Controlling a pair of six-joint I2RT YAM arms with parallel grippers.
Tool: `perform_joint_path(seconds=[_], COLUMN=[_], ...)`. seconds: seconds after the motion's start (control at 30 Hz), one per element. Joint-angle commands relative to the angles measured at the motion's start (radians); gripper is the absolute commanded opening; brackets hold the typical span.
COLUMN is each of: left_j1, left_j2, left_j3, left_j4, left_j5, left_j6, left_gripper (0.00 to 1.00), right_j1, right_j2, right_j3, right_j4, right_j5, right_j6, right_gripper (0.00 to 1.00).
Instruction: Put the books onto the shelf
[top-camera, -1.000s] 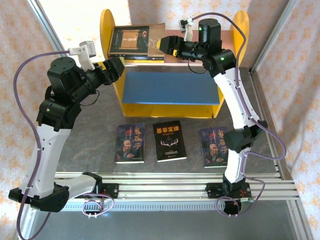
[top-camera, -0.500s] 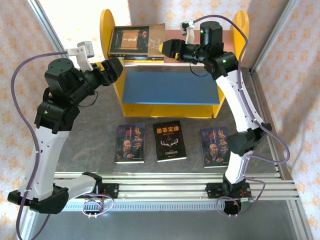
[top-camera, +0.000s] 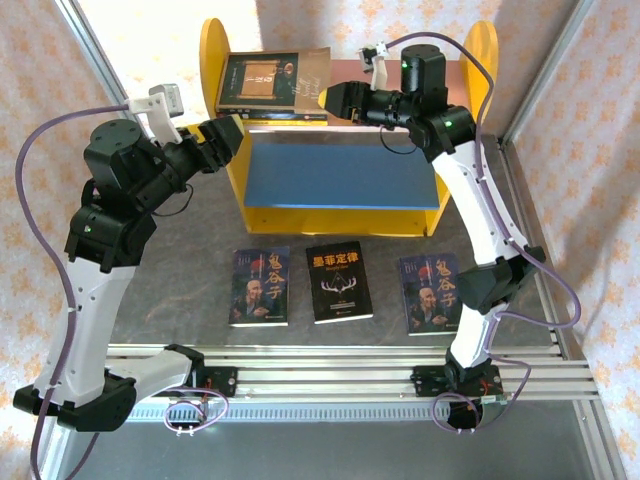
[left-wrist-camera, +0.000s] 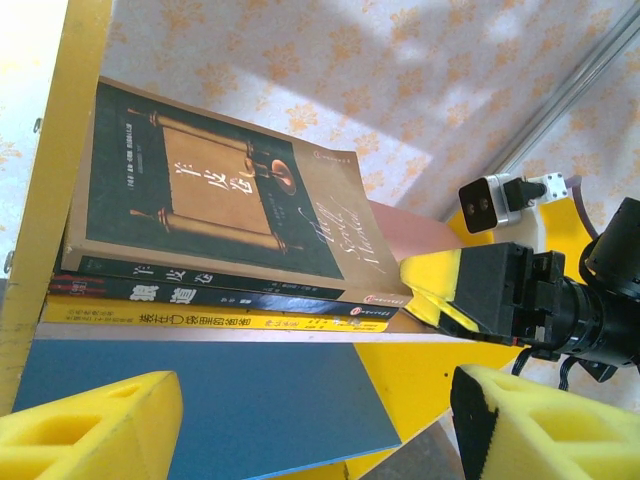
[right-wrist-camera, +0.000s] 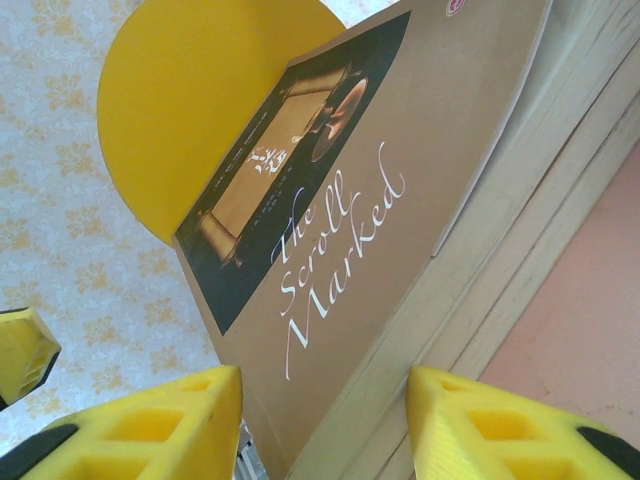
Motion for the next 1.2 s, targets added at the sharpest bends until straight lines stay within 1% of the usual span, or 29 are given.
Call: perform_joint_path(seconds=[0.0,0.2,0.5,0.67,0.8,0.9,1.0,1.17], left_j1=[-0.008,-0.007,-0.008,-0.008,-0.008,-0.007,-0.006,-0.006], left_j2=[-0.015,-0.012,-0.018,-0.029,-0.03,-0.046,-0.08,-0.106], left_j3=[-0.002,-0.003,0.003,0.003,-0.001,-0.017,-0.072,-0.116], left_j4=[-0.013,-0.01,-0.025,-0.064,-0.087,-0.124,-0.133,-0.168], left_j5=[-0.018,-0.014,-0.028,-0.084,-0.116,-0.186,-0.252,-0.288], left_j6=[0.023,0.022,0.029,0.06,0.074,0.094,0.108,0.117], left_gripper=[0.7,0.7,0.7,0.7,0.7,0.7,0.71,0.71], right_j1=[-0.002,-0.002,-0.006,-0.007,-0.008,-0.007,-0.006,-0.006], right_j2=[-0.024,-0.022,-0.024,-0.026,-0.023,-0.011,0.003,0.013], right_j3=[-0.003,-0.001,0.002,-0.004,0.0,0.011,0.026,0.044], right_j4=[0.026,0.027,-0.006,0.0,0.018,0.027,0.026,0.005], right_j5=[-0.053,-0.073,-0.006,-0.015,-0.044,-0.093,-0.128,-0.102], right_j6=[0.0,-0.001,-0.013,-0.012,-0.007,0.0,0.006,-0.002], right_gripper=[0.46,0.46,0.49,0.47,0.45,0.46,0.46,0.46])
